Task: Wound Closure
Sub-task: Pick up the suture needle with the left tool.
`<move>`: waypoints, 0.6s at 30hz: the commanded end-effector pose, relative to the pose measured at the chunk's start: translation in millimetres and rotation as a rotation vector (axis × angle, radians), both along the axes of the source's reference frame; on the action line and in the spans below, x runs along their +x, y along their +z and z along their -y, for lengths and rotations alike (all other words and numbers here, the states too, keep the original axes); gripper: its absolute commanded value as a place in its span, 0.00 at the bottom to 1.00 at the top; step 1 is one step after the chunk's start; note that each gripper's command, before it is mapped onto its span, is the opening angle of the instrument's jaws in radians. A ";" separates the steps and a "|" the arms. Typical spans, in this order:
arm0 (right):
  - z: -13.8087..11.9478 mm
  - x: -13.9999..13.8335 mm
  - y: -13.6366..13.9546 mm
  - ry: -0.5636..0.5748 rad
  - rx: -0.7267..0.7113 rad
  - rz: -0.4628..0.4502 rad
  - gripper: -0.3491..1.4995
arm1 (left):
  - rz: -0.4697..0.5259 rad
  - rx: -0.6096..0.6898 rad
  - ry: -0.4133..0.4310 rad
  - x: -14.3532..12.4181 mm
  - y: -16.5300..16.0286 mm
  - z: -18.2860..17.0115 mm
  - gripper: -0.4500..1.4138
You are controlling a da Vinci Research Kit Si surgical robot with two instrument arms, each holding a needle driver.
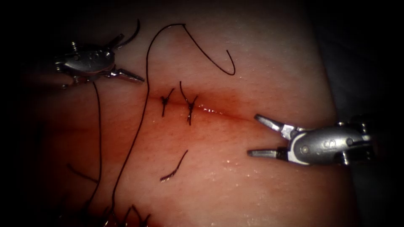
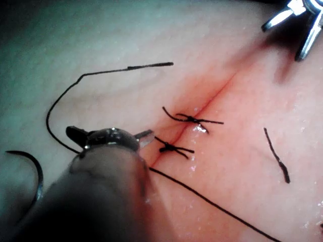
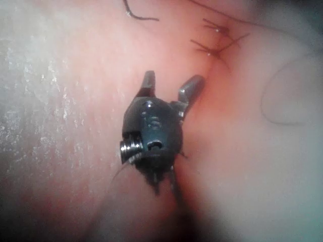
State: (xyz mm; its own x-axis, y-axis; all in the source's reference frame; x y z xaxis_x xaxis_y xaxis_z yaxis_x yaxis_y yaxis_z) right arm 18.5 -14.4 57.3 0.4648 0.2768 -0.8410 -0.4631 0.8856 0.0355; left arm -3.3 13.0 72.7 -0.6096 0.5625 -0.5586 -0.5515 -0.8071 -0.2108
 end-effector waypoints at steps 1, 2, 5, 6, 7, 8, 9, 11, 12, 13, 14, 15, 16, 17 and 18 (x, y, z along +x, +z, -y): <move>0.3 -0.2 0.5 0.007 0.002 0.008 0.75 | 0.001 0.006 -0.010 -0.4 1.2 -0.7 0.72; 0.4 -0.4 0.5 0.014 0.006 0.012 0.75 | 0.001 0.015 -0.022 -0.4 1.6 -1.2 0.71; 0.6 -0.7 0.6 0.027 0.009 0.023 0.75 | -0.007 0.033 -0.044 -0.2 3.5 -3.4 0.65; 0.6 -0.7 0.6 0.027 0.009 0.023 0.75 | -0.007 0.033 -0.044 -0.2 3.5 -3.4 0.65; 0.7 -0.7 0.6 0.030 0.013 0.020 0.75 | -0.007 0.039 -0.050 -0.1 3.9 -4.0 0.63; 0.8 -0.7 0.7 0.030 0.011 0.020 0.76 | -0.004 0.057 -0.072 0.2 4.9 -5.1 0.65; 0.9 -0.7 0.7 0.031 0.008 0.018 0.76 | -0.005 0.069 -0.089 0.7 6.0 -6.1 0.65; 1.0 -0.7 0.8 0.034 0.011 0.016 0.76 | 0.005 0.083 -0.109 1.0 7.0 -6.8 0.68; 1.1 -0.7 0.8 0.034 0.011 0.016 0.76 | 0.013 0.093 -0.112 1.2 7.6 -7.2 0.68; 1.1 -0.7 0.8 0.034 0.010 0.016 0.76 | 0.021 0.100 -0.119 1.3 8.1 -7.5 0.68; 1.2 -0.7 0.9 0.037 0.013 0.014 0.76 | 0.018 0.121 -0.132 1.8 9.6 -8.1 0.67; 1.3 -0.7 0.9 0.037 0.013 0.014 0.76 | 0.012 0.130 -0.130 1.9 10.1 -8.1 0.66; 1.3 -0.7 0.9 0.037 0.013 0.014 0.76 | 0.012 0.130 -0.130 1.9 10.1 -8.1 0.66; 1.3 -0.7 0.9 0.035 0.014 0.016 0.76 | 0.012 0.148 -0.132 1.9 10.5 -8.1 0.66; 1.4 -0.7 0.9 0.035 0.014 0.016 0.76 | 0.009 0.164 -0.123 2.0 11.0 -8.1 0.65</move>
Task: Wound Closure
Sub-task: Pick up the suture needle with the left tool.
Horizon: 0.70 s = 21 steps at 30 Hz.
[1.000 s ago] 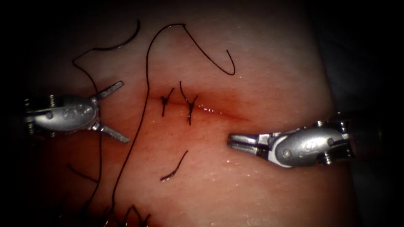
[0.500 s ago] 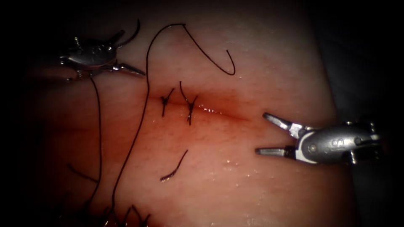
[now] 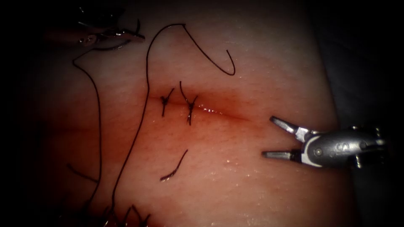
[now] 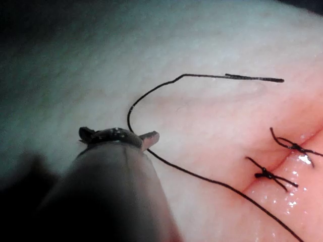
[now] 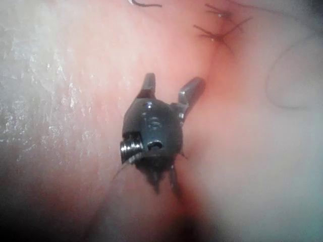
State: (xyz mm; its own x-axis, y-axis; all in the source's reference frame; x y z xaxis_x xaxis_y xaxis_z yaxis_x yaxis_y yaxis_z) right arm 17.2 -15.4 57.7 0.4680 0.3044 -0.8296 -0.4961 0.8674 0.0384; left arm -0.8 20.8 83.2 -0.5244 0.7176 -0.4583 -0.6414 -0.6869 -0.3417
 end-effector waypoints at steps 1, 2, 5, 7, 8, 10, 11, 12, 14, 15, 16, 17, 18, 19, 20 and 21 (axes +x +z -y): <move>0.5 0.7 0.6 -0.002 0.001 -0.001 0.76 | -0.006 0.009 0.007 -0.4 0.9 -0.3 0.65; 0.5 0.7 0.6 -0.002 0.000 -0.001 0.76 | -0.012 0.020 0.005 -0.4 1.4 -0.2 0.65; 0.5 0.7 0.6 0.001 0.004 -0.003 0.76 | -0.049 0.055 0.026 -0.3 2.7 0.0 0.65; 0.6 0.7 0.6 0.001 0.003 -0.003 0.76 | -0.072 0.087 0.032 -0.2 3.7 0.1 0.66; 0.7 0.7 0.6 0.001 0.003 -0.003 0.76 | -0.082 0.091 0.035 -0.1 4.1 0.0 0.66; 0.8 0.7 0.7 -0.001 0.003 -0.001 0.76 | -0.094 0.099 0.033 0.1 5.0 -0.1 0.66; 0.9 0.7 0.7 -0.001 0.002 -0.001 0.76 | -0.098 0.099 0.037 0.1 5.3 -0.2 0.66; 1.0 0.7 0.7 -0.003 0.003 0.000 0.76 | -0.099 0.104 0.030 0.2 5.8 -0.4 0.65; 1.1 0.6 0.8 0.001 0.007 -0.002 0.76 | -0.105 0.107 0.023 0.3 6.4 -0.6 0.64; 1.1 0.6 0.8 0.000 0.006 -0.002 0.76 | -0.102 0.112 0.033 0.4 6.6 -0.6 0.63; 1.1 0.6 0.8 0.000 0.006 -0.002 0.76 | -0.100 0.121 0.040 0.3 7.0 -0.6 0.62; 1.1 0.6 0.8 0.000 0.006 -0.002 0.76 | -0.097 0.132 0.039 0.2 7.2 -0.6 0.61; 1.1 0.6 0.8 0.000 0.006 -0.002 0.76 | -0.086 0.148 0.056 0.1 7.6 -0.4 0.50; 1.1 0.6 0.8 0.000 0.006 -0.002 0.76 | -0.080 0.153 0.064 0.1 7.8 -0.3 0.46; 1.1 0.6 0.7 0.000 0.006 -0.002 0.76 | -0.079 0.156 0.070 0.0 7.9 -0.2 0.41; 1.2 0.6 0.7 0.000 0.006 -0.002 0.76 | -0.080 0.160 0.079 0.0 8.1 0.0 0.33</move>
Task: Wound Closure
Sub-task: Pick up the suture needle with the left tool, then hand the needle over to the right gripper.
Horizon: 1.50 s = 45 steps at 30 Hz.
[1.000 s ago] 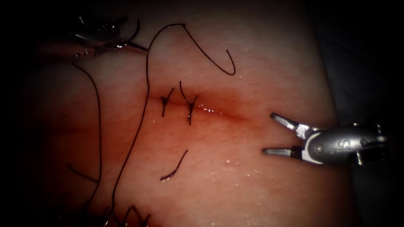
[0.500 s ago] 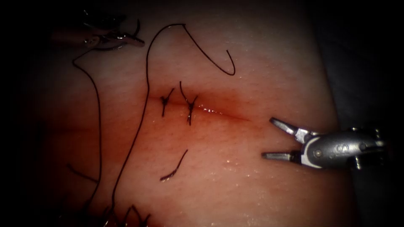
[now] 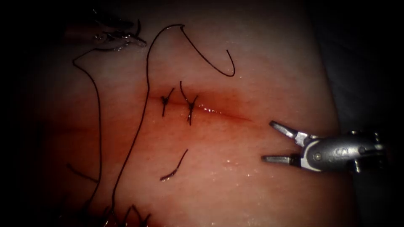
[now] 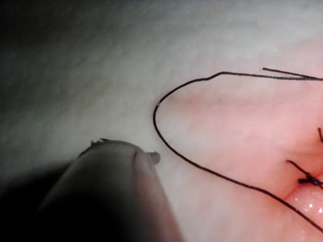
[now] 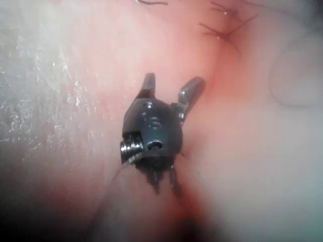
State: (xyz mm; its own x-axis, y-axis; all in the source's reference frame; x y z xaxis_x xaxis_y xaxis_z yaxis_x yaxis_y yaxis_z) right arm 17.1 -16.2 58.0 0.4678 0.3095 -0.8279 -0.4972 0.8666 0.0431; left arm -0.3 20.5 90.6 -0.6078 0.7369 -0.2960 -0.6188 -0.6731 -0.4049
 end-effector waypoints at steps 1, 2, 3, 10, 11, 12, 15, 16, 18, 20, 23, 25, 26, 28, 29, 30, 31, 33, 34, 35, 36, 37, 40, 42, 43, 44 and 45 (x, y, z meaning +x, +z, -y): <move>0.4 0.6 0.4 -0.001 0.001 -0.002 0.76 | -0.003 -0.002 0.007 -0.6 0.7 -0.3 0.25; 0.4 0.6 0.4 -0.001 0.001 -0.002 0.76 | -0.003 0.000 0.010 -0.6 0.7 -0.2 0.16; 0.4 0.6 0.4 -0.001 0.001 -0.002 0.75 | 0.000 0.002 0.011 -0.5 0.6 -0.2 0.00; 0.4 0.7 0.4 -0.001 0.001 -0.002 0.75 | 0.028 -0.027 0.068 -0.2 -0.9 -0.5 0.00; 0.4 0.7 0.4 -0.001 0.001 -0.002 0.75 | 0.028 -0.027 0.068 -0.2 -0.9 -0.5 0.00; 0.4 0.7 0.4 -0.001 0.001 -0.002 0.75 | 0.032 -0.039 0.080 -0.2 -1.2 -0.4 0.00; 0.4 0.5 0.2 0.001 0.006 -0.005 0.75 | 0.052 -0.105 0.138 -0.4 -3.5 -0.2 0.00; 0.4 0.5 0.2 0.001 0.007 -0.005 0.75 | 0.061 -0.129 0.144 -0.5 -4.5 0.0 0.00; 0.3 0.1 0.1 0.007 0.024 -0.011 0.75 | 0.095 -0.183 0.186 -1.0 -7.3 0.5 0.00; 0.2 0.0 0.0 0.009 0.029 -0.014 0.75 | 0.116 -0.197 0.204 -1.2 -8.1 0.7 0.00; 0.0 -0.2 0.0 0.024 0.052 -0.029 0.76 | 0.230 -0.248 0.255 -2.5 -11.6 1.1 0.00; -0.3 -0.3 0.0 0.043 0.087 -0.049 0.79 | 0.301 -0.277 0.282 -3.6 -13.4 1.5 0.00; -0.5 -0.4 0.0 0.045 0.108 -0.068 0.79 | 0.333 -0.293 0.300 -4.2 -14.2 1.9 0.00; -0.8 -0.6 0.0 0.040 0.152 -0.117 0.78 | 0.428 -0.306 0.334 -5.6 -16.1 2.9 0.00; -0.9 -0.6 0.1 0.033 0.159 -0.129 0.78 | 0.465 -0.316 0.349 -6.2 -16.8 3.3 0.00; -1.0 -0.7 0.1 0.029 0.171 -0.144 0.78 | 0.493 -0.325 0.361 -6.8 -17.5 3.9 0.00; -1.4 -0.9 0.1 0.021 0.185 -0.161 0.77 | 0.568 -0.342 0.394 -8.2 -19.0 5.1 0.00; -1.6 -1.1 0.0 0.018 0.204 -0.180 0.73 | 0.594 -0.350 0.415 -8.8 -19.5 5.6 0.00; -1.9 -1.2 0.0 0.003 0.231 -0.214 0.62 | 0.617 -0.354 0.458 -9.5 -20.2 6.5 0.00; -2.4 -1.7 -0.2 -0.034 0.312 -0.306 0.20 | 0.644 -0.375 0.527 -10.7 -21.0 7.9 0.00; -2.4 -1.7 -0.2 -0.034 0.312 -0.306 0.20 | 0.644 -0.375 0.527 -10.7 -21.0 7.9 0.00; -2.6 -1.8 -0.3 -0.041 0.319 -0.318 0.20 | 0.662 -0.385 0.570 -11.4 -21.5 8.8 0.00; -3.5 -2.2 -0.5 -0.048 0.366 -0.346 0.23 | 0.697 -0.412 0.644 -12.6 -22.4 10.9 0.00; -5.0 -2.0 -0.6 -0.044 0.382 -0.332 0.54 | 0.711 -0.449 0.729 -13.2 -23.1 12.8 0.00; -5.4 -1.8 -0.6 -0.045 0.389 -0.328 0.62 | 0.715 -0.468 0.759 -13.4 -23.3 13.5 0.00; -5.4 -1.8 -0.6 -0.045 0.389 -0.328 0.62 | 0.715 -0.468 0.759 -13.4 -23.3 13.5 0.00; -5.9 -1.7 -0.7 -0.042 0.401 -0.325 0.69 | 0.720 -0.490 0.788 -13.5 -23.4 13.8 0.00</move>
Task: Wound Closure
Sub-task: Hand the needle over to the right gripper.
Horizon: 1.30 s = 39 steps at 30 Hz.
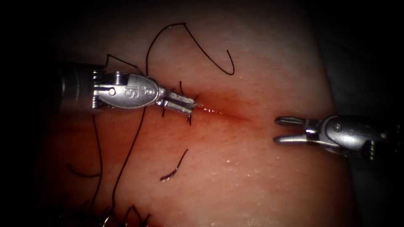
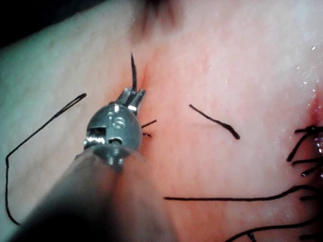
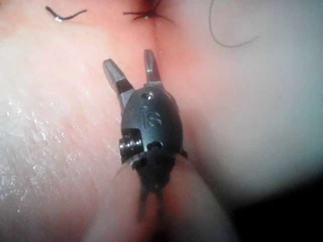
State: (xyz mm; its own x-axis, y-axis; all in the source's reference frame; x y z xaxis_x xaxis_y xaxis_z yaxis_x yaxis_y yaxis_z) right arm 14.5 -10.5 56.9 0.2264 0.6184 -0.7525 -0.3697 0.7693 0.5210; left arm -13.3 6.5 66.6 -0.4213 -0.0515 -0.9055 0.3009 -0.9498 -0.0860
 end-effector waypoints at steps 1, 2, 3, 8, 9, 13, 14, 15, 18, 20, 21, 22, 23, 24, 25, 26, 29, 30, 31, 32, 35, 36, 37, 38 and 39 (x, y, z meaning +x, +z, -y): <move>-0.7 1.1 0.3 -0.001 0.007 -0.001 0.71 | 0.001 -0.022 0.020 -0.5 0.4 0.2 0.00; -1.8 1.5 0.2 -0.006 0.025 -0.011 0.77 | 0.009 -0.063 0.048 -0.6 0.1 1.0 0.00; -2.2 1.8 0.1 -0.013 0.042 -0.030 0.77 | 0.013 -0.096 0.061 -0.6 0.0 1.5 0.00; -3.6 3.8 -0.2 -0.032 0.087 -0.087 0.78 | -0.003 -0.200 0.105 -0.9 -0.1 3.8 0.00; -3.8 4.5 -0.3 -0.032 0.105 -0.100 0.79 | -0.007 -0.221 0.113 -1.0 0.0 4.2 0.00; -4.0 6.8 -0.2 -0.075 0.113 -0.131 0.71 | -0.028 -0.316 0.140 -1.4 0.0 5.5 0.00; -4.0 7.4 -0.1 -0.085 0.121 -0.136 0.68 | -0.034 -0.343 0.147 -1.6 0.0 5.8 0.00; -4.2 8.8 0.0 -0.092 0.136 -0.156 0.67 | -0.040 -0.392 0.164 -1.7 -0.1 6.1 0.00; -4.4 10.9 0.1 -0.103 0.146 -0.180 0.65 | -0.055 -0.448 0.181 -2.0 -0.4 6.3 0.00; -4.6 12.8 0.2 -0.129 0.167 -0.198 0.57 | -0.066 -0.508 0.180 -2.2 -1.0 6.5 0.00; -4.7 13.3 0.3 -0.139 0.182 -0.199 0.56 | -0.071 -0.534 0.181 -2.2 -1.2 6.5 0.00; -4.7 13.3 0.3 -0.139 0.182 -0.199 0.56 | -0.071 -0.534 0.181 -2.2 -1.2 6.5 0.00; -4.9 14.1 0.5 -0.161 0.199 -0.199 0.55 | -0.083 -0.597 0.185 -2.3 -1.6 6.8 0.00; -5.0 14.6 0.6 -0.172 0.208 -0.198 0.54 | -0.086 -0.626 0.192 -2.4 -1.8 6.9 0.00; -5.0 14.6 0.6 -0.172 0.208 -0.198 0.54 | -0.086 -0.626 0.192 -2.4 -1.8 6.9 0.00; -5.2 15.3 0.8 -0.194 0.220 -0.190 0.51 | -0.083 -0.663 0.201 -2.6 -2.4 7.3 0.00; -5.3 16.0 1.1 -0.209 0.237 -0.181 0.49 | -0.096 -0.735 0.210 -2.8 -3.2 7.6 0.00; -5.3 16.0 1.1 -0.209 0.237 -0.181 0.49 | -0.096 -0.735 0.210 -2.8 -3.2 7.6 0.00; -5.3 16.2 1.1 -0.211 0.237 -0.180 0.48 | -0.098 -0.754 0.207 -2.9 -3.4 7.6 0.00; -5.3 16.4 1.2 -0.211 0.242 -0.179 0.48 | -0.102 -0.777 0.213 -3.1 -3.7 7.8 0.00; -5.1 17.0 1.2 -0.236 0.251 -0.174 0.37 | -0.113 -0.822 0.224 -3.4 -4.2 8.0 0.00; -4.9 17.4 1.1 -0.252 0.261 -0.182 0.34 | -0.114 -0.832 0.227 -3.5 -4.4 8.1 0.00; -4.9 17.4 1.1 -0.252 0.261 -0.182 0.34 | -0.114 -0.832 0.227 -3.5 -4.4 8.1 0.00; -4.7 17.5 0.9 -0.265 0.264 -0.195 0.26 | -0.119 -0.846 0.224 -3.6 -4.5 8.1 0.00; -4.6 17.6 0.8 -0.275 0.264 -0.201 0.22 | -0.119 -0.851 0.224 -3.6 -4.5 8.1 0.00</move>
